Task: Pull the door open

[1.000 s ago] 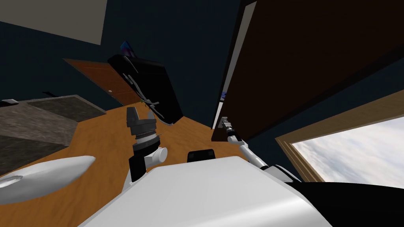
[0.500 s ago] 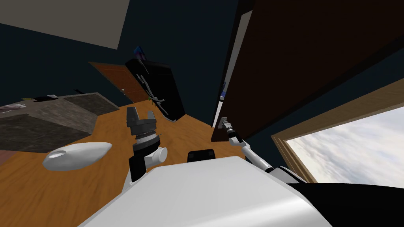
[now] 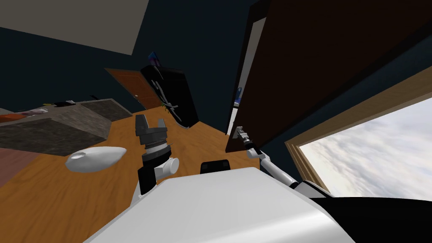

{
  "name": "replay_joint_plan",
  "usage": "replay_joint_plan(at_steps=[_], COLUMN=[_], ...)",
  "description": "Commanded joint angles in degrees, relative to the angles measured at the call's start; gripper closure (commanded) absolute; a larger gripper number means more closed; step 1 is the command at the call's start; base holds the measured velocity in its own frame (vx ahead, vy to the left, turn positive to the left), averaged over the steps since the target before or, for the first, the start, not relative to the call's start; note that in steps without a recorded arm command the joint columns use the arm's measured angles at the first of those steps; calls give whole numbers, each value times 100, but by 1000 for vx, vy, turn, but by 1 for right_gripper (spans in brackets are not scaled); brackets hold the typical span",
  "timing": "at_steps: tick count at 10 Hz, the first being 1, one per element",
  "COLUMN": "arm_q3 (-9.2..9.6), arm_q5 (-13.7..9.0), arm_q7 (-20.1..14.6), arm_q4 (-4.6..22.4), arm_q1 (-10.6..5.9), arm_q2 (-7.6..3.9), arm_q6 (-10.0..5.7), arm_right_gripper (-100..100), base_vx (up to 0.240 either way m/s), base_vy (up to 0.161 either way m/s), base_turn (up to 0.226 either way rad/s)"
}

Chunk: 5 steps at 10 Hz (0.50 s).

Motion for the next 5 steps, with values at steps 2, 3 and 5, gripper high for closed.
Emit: replay_joint_plan(at_steps=[2, 3, 5], arm_q3=[229, 317, 579], arm_q5=[84, 116, 211], arm_q7=[-205, -282, -514], arm_q4=[-176, -246, -452], arm_q1=[173, 242, 447], arm_q2=[-257, -359, -662], arm_q6=[-221, -305, -553], arm_right_gripper=[100, 100, 100], base_vx=[-112, -84, -137], base_vy=[-49, -27, -81], base_turn=[-4, -12, -18])
